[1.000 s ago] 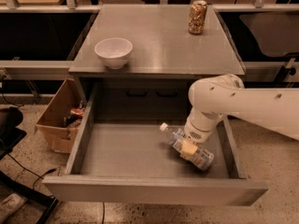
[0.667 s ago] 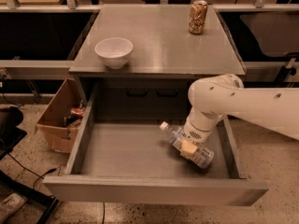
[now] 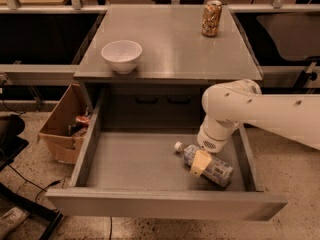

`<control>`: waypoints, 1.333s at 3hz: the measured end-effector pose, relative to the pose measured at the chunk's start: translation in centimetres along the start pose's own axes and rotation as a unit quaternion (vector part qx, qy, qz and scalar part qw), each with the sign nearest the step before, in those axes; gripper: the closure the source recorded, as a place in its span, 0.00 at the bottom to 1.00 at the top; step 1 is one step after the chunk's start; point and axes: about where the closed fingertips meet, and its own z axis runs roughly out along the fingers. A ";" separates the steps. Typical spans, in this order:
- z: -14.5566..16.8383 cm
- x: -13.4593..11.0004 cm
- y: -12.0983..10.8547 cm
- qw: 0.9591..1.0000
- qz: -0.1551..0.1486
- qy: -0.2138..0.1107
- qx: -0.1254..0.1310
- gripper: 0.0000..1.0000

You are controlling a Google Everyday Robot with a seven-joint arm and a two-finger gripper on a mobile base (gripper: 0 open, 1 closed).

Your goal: Place blue plastic bottle into top drawer

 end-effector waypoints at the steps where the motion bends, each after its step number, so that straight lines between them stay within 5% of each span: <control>1: -1.1 -0.4 0.4 1.000 -0.004 -0.005 0.004 0.00; 2: -8.0 -1.7 1.0 0.999 -0.016 -0.037 0.012 0.00; 3: -17.6 -0.2 0.7 0.995 -0.015 -0.094 0.016 0.00; 4: -24.8 3.4 -0.1 0.985 -0.008 -0.172 0.022 0.00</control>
Offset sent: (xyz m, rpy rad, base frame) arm -0.0209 0.0200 0.1835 0.1005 -0.1260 0.0639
